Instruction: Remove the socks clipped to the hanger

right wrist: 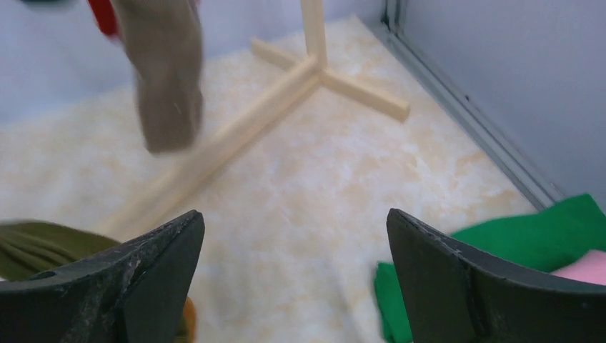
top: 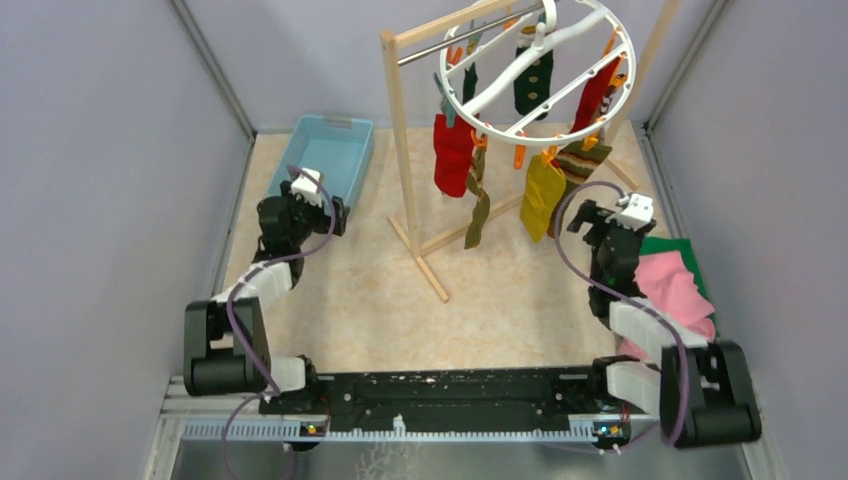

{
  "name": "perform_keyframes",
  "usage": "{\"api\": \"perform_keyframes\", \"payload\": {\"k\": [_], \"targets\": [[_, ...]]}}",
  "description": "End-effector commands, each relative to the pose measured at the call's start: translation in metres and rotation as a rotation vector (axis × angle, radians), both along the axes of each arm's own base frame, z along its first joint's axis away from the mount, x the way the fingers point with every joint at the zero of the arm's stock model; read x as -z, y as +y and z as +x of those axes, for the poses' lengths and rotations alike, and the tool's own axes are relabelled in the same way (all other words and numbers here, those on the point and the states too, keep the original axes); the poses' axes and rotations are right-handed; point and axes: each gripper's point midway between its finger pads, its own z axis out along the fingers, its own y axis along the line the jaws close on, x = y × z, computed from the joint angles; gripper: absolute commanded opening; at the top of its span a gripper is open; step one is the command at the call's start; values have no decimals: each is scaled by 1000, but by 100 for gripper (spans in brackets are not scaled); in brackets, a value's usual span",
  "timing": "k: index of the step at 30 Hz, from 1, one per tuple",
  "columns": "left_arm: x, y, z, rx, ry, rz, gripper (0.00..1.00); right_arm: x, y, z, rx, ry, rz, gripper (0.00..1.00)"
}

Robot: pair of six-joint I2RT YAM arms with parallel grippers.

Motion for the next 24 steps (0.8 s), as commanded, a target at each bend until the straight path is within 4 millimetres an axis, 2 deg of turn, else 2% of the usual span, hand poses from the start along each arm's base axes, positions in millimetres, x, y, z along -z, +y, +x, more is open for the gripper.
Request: {"api": "perform_keyframes", "payload": {"k": [1, 3, 4, 6, 11, 13, 16, 20, 24], "targets": [[-26, -8, -21, 97, 152, 40, 99, -43, 14, -12, 22, -42, 298, 99], [-37, -14, -35, 144, 179, 46, 99, -33, 16, -27, 119, -33, 567, 99], [-44, -18, -42, 166, 189, 41, 99, -32, 23, -32, 96, -16, 647, 99], [-58, -24, -53, 195, 192, 24, 99, -41, 50, -35, -93, 26, 624, 99], [-94, -36, -67, 249, 152, -17, 99, -24, 82, -60, -201, 212, 594, 99], [-105, -38, -62, 245, 151, -42, 99, -21, 97, -72, -259, 231, 552, 99], [-108, -45, -50, 273, 169, -58, 99, -15, 122, -92, -332, 253, 504, 99], [-91, -49, -22, 235, 236, -37, 99, 7, 158, -121, -436, 333, 498, 99], [-69, -41, 11, 179, 294, -16, 99, 31, 188, -149, -522, 394, 461, 99]]}}
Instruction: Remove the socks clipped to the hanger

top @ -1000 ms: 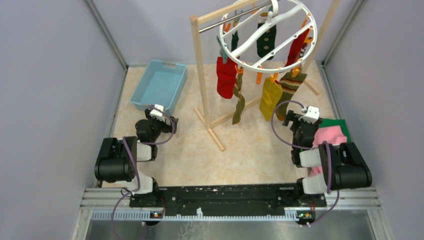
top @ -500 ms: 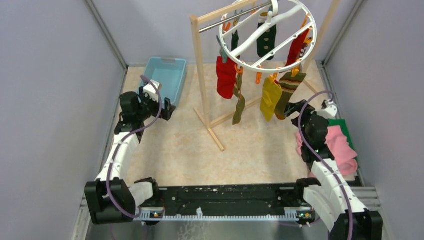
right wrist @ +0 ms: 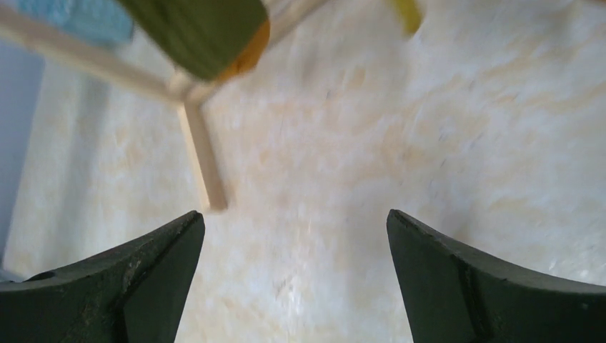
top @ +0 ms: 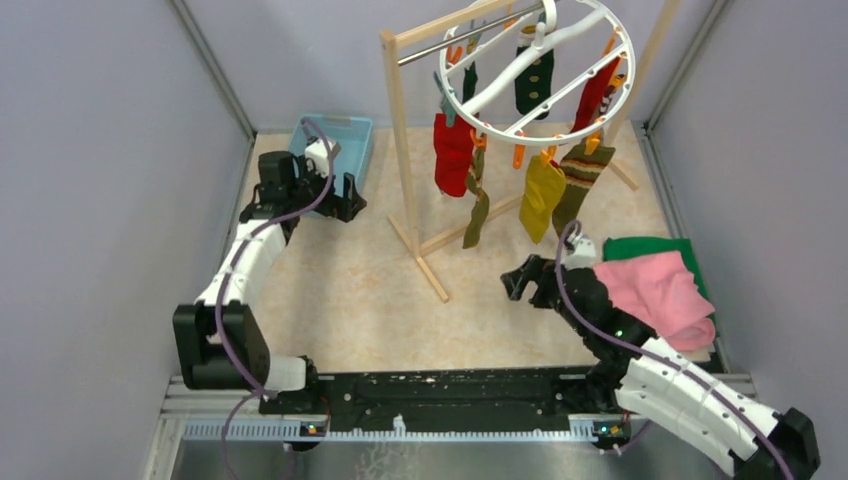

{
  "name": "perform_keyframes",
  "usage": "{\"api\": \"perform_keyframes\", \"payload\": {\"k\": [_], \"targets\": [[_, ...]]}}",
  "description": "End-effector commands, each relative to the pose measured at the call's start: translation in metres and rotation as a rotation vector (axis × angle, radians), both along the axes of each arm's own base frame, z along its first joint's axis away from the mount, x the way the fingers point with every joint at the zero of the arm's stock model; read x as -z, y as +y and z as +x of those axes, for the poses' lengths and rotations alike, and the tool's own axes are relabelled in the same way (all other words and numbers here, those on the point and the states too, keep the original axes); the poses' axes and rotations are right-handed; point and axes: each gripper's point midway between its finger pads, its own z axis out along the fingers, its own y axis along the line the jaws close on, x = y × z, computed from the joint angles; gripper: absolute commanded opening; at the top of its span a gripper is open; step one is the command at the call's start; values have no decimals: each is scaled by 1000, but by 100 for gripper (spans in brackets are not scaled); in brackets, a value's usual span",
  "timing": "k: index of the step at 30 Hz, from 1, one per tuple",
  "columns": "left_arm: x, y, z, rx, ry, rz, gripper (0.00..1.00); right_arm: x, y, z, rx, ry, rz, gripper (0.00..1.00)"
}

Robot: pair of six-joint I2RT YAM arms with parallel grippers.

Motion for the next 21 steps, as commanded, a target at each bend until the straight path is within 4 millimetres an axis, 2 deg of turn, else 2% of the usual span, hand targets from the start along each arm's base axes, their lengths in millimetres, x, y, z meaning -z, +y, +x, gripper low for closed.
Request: {"api": "perform_keyframes", "payload": {"k": [1, 6, 12, 16, 21], "targets": [[19, 0, 33, -46, 57, 36, 99, 34, 19, -29, -52, 53, -66, 99], [41, 2, 72, -84, 92, 88, 99, 44, 58, -44, -187, 46, -142, 98], [70, 3, 104, -111, 140, 113, 96, 49, 111, -32, -328, 28, -243, 93], [90, 7, 113, -117, 154, 155, 76, 49, 137, -19, -362, 2, -273, 89], [110, 11, 102, -106, 224, 195, 40, 48, 155, -4, -365, -36, -295, 85]]}}
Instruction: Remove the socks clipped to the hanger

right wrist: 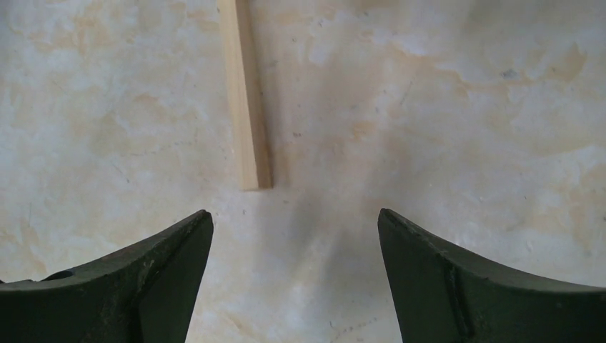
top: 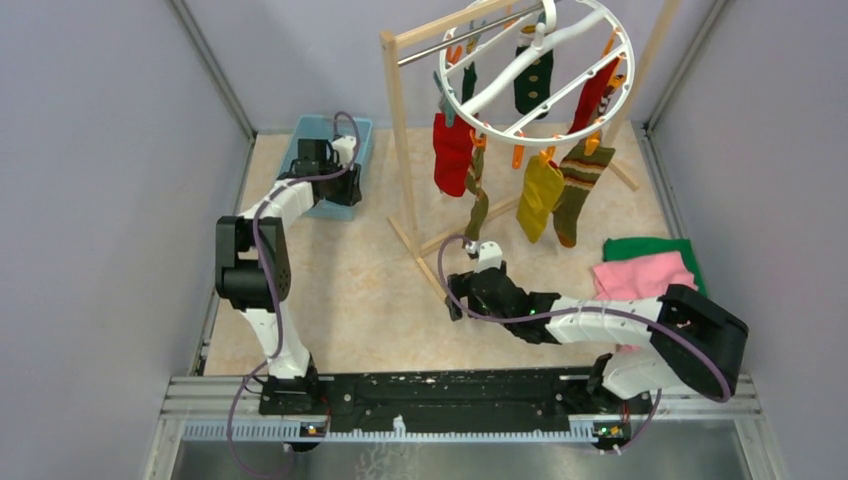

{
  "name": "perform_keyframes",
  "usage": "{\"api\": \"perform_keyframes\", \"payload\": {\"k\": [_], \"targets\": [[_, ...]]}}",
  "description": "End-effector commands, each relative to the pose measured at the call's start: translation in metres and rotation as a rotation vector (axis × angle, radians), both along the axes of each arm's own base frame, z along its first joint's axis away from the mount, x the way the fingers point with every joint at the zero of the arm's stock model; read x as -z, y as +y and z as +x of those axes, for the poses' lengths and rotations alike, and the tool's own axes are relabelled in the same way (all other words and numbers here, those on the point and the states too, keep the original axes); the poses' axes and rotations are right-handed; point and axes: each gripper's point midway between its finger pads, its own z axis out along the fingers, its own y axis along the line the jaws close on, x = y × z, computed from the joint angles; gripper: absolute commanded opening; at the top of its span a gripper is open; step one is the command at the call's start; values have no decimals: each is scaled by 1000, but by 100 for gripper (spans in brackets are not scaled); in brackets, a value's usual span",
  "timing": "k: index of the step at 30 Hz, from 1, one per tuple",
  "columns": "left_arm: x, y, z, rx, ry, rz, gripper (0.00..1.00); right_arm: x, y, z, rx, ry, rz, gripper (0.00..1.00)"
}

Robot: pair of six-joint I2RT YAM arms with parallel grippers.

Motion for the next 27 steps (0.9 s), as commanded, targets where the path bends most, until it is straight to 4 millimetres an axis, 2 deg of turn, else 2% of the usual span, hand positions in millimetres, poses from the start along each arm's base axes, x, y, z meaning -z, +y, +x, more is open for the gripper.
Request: {"api": "perform_keyframes", "payload": {"k": [1, 6, 9, 12, 15, 19, 22, 27], "targets": [[-2, 4, 1, 9, 6, 53, 34, -29, 34, 21, -40, -111, 58, 84], [5, 21, -39, 13, 56, 151, 8, -27, 56, 31, -80, -127, 39, 79], [4, 32, -71, 13, 75, 203, 0, -17, 66, 38, -97, -115, 19, 74], [1, 38, -104, 43, 84, 246, 0, -11, 75, 42, -116, -108, 2, 67], [-2, 54, -131, 8, 102, 319, 0, -1, 81, 47, -126, -96, -27, 58], [-9, 76, -164, -47, 149, 395, 0, 8, 90, 53, -130, -80, -52, 37], [-27, 89, -180, -79, 100, 438, 0, 9, 97, 62, -122, -79, -45, 25], [-37, 89, -206, 10, 98, 475, 0, 12, 121, 86, -126, -55, -30, 13]]}}
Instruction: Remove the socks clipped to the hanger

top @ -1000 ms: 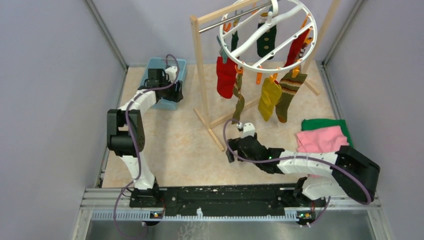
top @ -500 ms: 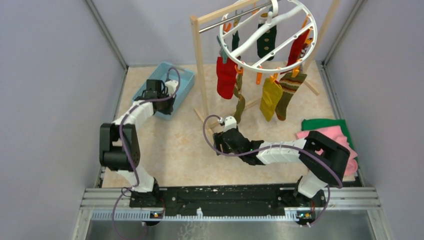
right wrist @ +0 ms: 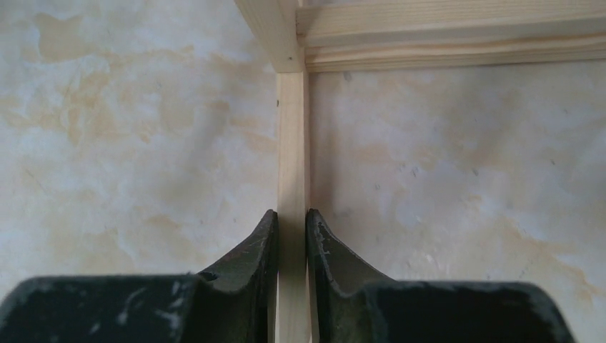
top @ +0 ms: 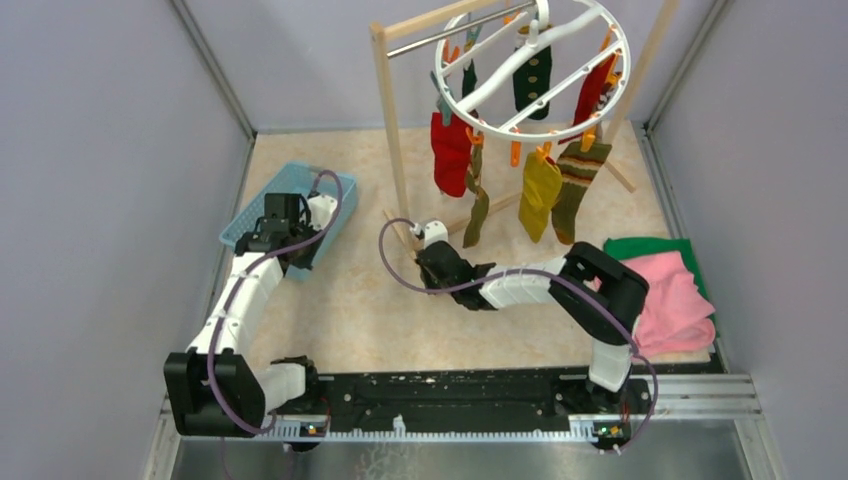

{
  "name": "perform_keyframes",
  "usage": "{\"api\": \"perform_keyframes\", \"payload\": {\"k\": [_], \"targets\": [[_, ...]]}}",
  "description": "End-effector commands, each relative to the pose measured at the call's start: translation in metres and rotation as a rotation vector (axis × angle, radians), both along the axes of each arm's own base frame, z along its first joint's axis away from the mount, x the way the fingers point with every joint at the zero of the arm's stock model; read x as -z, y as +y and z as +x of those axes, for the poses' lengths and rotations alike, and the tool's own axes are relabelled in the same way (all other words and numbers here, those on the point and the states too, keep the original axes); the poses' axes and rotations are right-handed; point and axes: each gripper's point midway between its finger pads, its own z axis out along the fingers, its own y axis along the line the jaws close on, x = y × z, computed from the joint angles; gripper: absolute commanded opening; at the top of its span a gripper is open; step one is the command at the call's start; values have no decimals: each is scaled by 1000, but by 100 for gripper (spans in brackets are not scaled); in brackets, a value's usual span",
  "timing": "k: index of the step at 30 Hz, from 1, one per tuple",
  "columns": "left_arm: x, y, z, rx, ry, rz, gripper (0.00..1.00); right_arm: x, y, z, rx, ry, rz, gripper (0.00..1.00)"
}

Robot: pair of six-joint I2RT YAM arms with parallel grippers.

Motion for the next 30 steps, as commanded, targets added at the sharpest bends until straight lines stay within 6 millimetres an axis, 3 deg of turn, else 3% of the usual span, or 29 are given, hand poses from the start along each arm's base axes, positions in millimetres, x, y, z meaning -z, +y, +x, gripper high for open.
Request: {"api": "perform_keyframes", "payload": {"k": [1, 8, 13, 15, 17, 20, 23, 27, 30], "targets": [[-10, 9, -24, 57, 38, 72, 0, -15, 42, 28, -27, -2, 80, 11], [-17, 3, -46, 168, 99, 77, 0, -29, 103, 65, -62, 3, 128, 9], [-22, 4, -62, 253, 122, 109, 0, -37, 130, 84, -53, 34, 213, 11], [-19, 1, -74, 324, 154, 115, 0, -39, 138, 92, -55, 39, 228, 15], [-14, 1, -86, 393, 187, 132, 0, -42, 143, 97, -60, 51, 233, 31], [-13, 4, -95, 460, 200, 171, 0, -52, 138, 99, -52, 62, 270, 53], [-19, 2, -105, 547, 208, 189, 0, -62, 124, 91, -54, 59, 294, 66], [-31, 1, -120, 663, 212, 222, 0, -75, 105, 73, -67, 61, 310, 77], [-40, 12, -124, 660, 214, 291, 0, -86, 90, 62, -75, 59, 332, 83]]}}
